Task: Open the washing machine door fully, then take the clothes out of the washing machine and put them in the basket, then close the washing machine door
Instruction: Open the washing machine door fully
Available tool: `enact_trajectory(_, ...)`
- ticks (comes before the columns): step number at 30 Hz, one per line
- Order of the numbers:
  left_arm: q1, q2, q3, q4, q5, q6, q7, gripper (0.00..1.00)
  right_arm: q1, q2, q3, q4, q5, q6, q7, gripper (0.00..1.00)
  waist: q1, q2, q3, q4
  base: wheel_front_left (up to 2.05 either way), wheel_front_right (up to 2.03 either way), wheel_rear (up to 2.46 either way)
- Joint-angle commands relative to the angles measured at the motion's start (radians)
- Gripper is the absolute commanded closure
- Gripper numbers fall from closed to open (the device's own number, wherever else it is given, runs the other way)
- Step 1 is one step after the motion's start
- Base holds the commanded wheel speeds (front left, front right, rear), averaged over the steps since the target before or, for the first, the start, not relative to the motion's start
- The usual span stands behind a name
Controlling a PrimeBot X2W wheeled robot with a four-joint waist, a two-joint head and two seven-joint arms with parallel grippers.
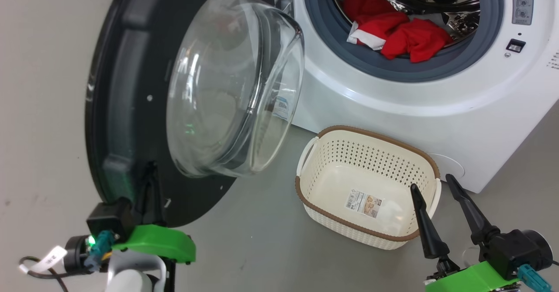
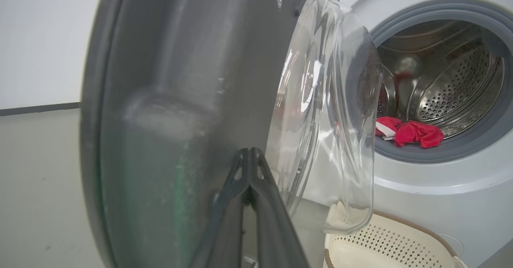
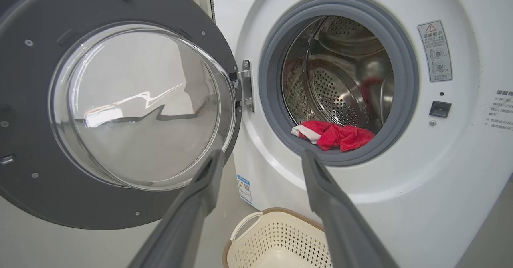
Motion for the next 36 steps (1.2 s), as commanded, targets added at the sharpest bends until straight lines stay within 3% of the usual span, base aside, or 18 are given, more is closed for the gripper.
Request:
enact_trajectory(1, -0.041, 0.032, 0.055, -0.001, -0.012, 0.004, -0.010, 1.00, -0.035, -0.004, 0.030, -0.022, -0.011, 0.006, -0.006, 0.00, 0.0000, -0.0001, 0.000, -0.002, 0.00, 0.00, 0.00)
enact_trajectory(14, -0.164, 0.007, 0.182, 0.177, -0.070, -0.064, -0.041, 1.00, -0.041, -0.004, 0.027, -0.026, -0.037, 0.006, -0.006, 0.00, 0.0000, -0.0001, 0.030, -0.016, 0.00, 0.00, 0.00)
enact_trajectory(36, -0.335, -0.021, 0.430, 0.348, 0.058, -0.172, -0.042, 1.00, -0.065, -0.004, 0.034, -0.064, -0.091, 0.006, 0.030, 0.00, 0.0000, -0.0001, 0.101, -0.029, 0.00, 0.00, 0.00)
